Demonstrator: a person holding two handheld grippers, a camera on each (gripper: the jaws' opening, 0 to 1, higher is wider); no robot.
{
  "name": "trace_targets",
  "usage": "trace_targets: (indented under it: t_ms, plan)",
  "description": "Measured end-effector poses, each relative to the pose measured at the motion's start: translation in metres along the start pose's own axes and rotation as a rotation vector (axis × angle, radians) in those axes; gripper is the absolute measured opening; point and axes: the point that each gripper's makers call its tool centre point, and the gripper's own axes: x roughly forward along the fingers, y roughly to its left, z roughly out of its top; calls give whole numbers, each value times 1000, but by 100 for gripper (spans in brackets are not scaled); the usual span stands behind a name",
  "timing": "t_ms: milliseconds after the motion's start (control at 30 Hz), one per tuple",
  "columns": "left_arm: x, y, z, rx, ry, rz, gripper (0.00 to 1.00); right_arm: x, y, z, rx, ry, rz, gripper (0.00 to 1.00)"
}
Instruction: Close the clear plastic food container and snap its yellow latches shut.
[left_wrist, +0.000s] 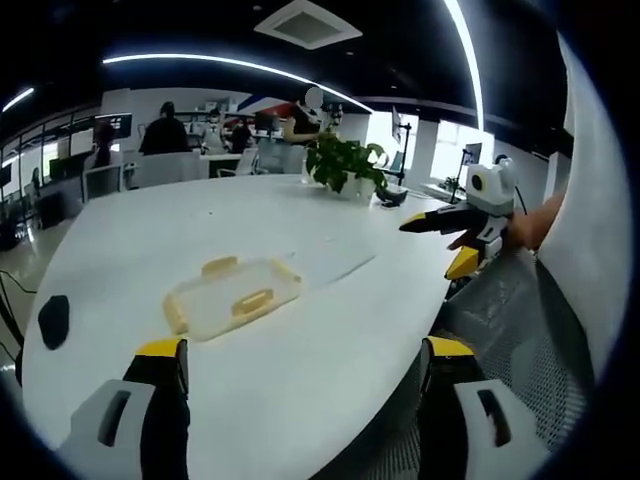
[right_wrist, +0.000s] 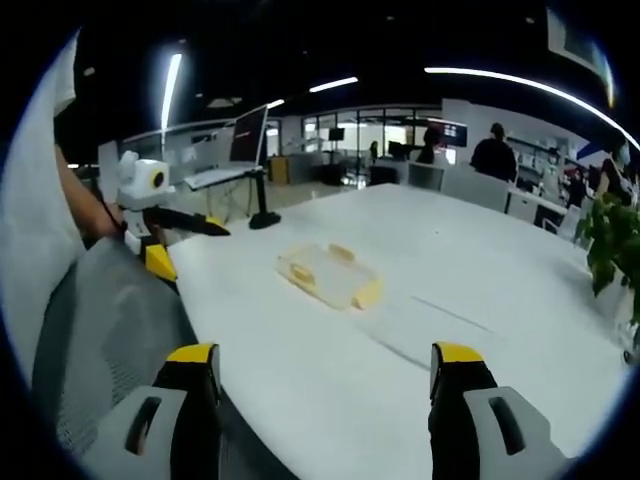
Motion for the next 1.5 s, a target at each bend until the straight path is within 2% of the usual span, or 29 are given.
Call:
trace_targets:
  t_ms: [400,633,1500]
  plan:
    - [0,-2,-3,-3,13,-19,97,2,4,0,-37,24,19,87]
    - [1,-1,2,3,15,-30,96,7,0,3,-59,33,28,86]
    - [14,16,6,21,37,-47,95,25,-8,9,-103,62,59,84]
